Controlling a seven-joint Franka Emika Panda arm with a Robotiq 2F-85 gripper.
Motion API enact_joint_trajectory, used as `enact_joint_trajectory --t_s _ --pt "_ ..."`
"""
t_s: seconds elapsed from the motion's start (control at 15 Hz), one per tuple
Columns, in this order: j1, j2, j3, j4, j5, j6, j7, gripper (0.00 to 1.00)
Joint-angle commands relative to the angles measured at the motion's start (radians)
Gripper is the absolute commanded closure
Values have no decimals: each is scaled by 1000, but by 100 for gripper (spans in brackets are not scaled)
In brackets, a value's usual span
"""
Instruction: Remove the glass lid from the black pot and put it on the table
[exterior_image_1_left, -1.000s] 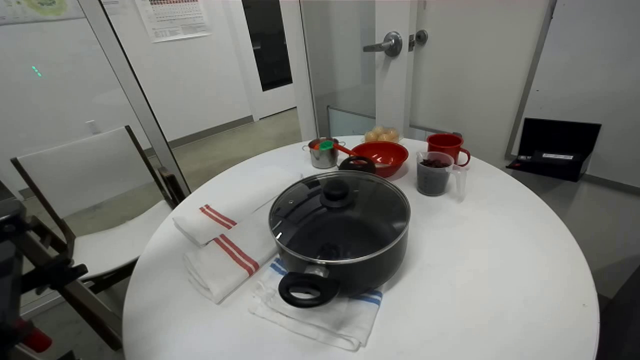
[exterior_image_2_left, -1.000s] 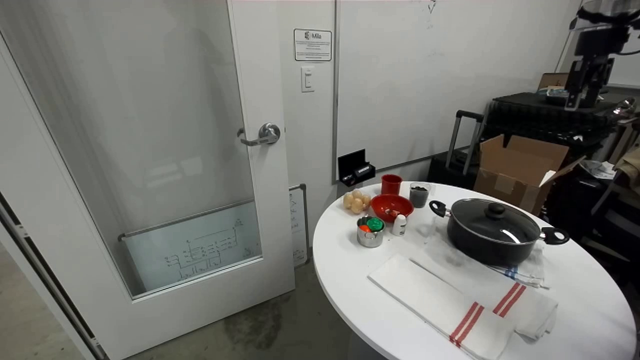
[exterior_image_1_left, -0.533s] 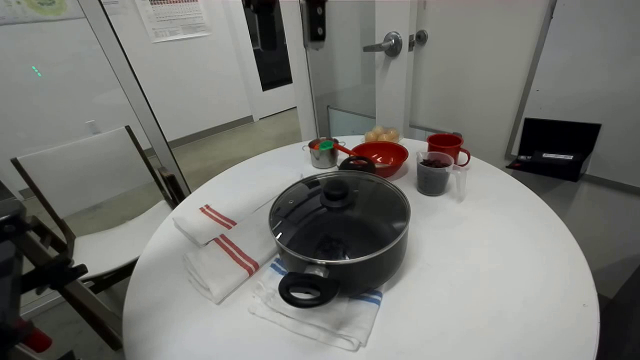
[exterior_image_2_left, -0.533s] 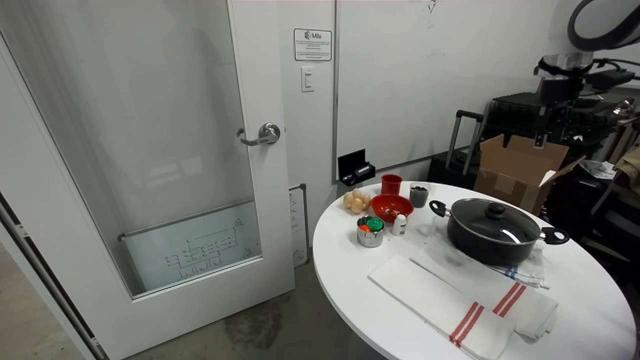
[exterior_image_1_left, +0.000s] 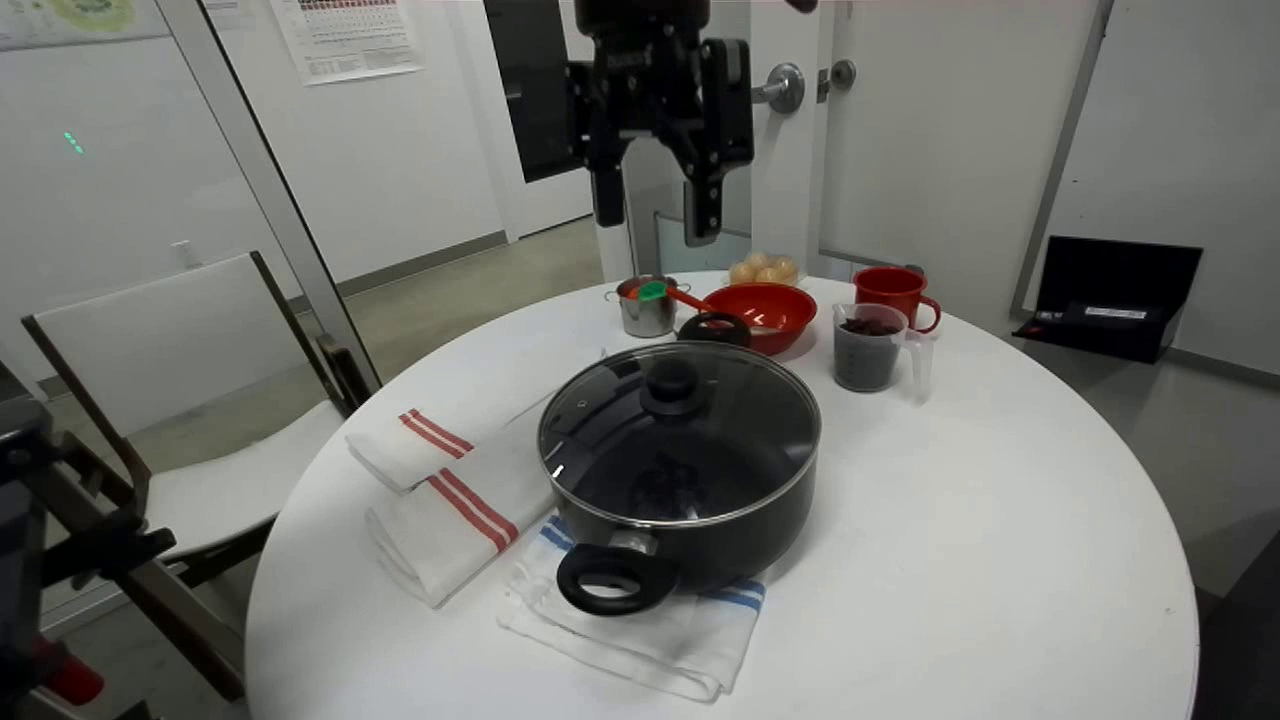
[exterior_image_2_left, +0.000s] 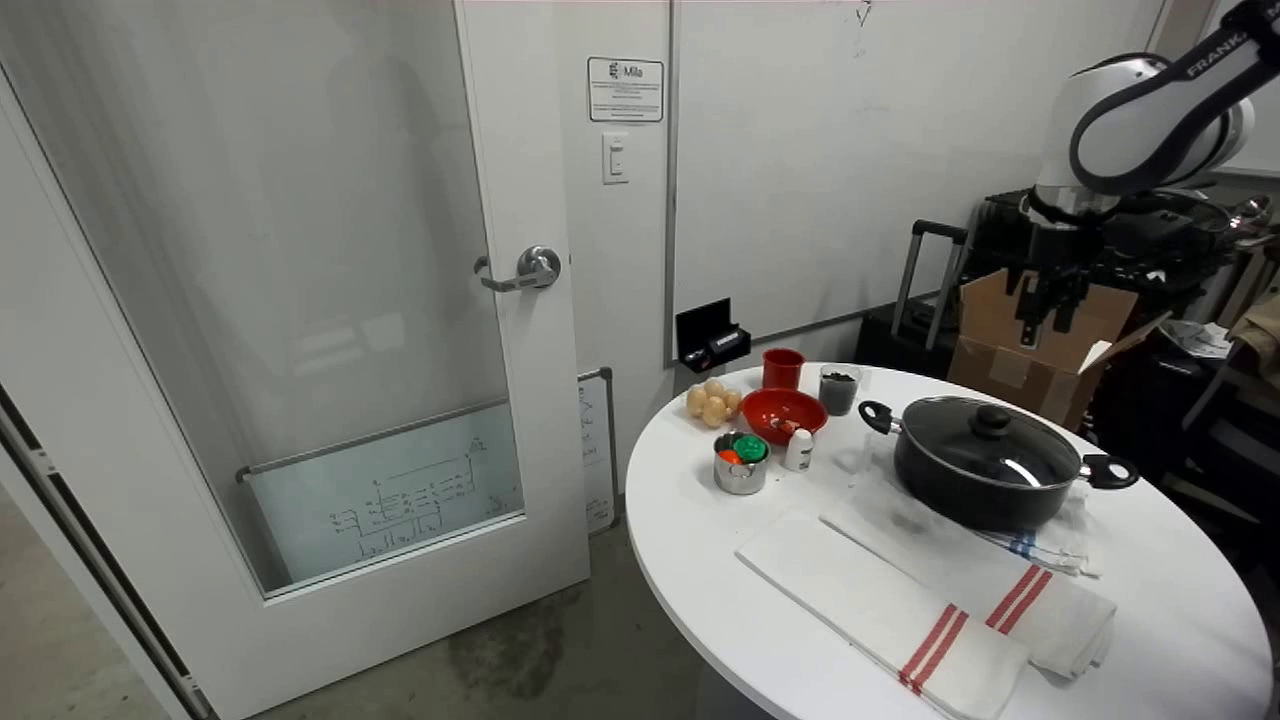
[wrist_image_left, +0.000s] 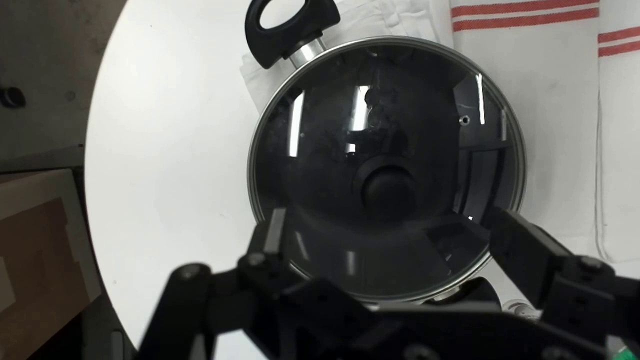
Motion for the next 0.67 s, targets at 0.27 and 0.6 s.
enact_joint_trajectory --t_s 0.27,0.6 --pt "-20 160 36 105 21 41 -43 0" --pt "-22 234 44 144 19 34 -46 0"
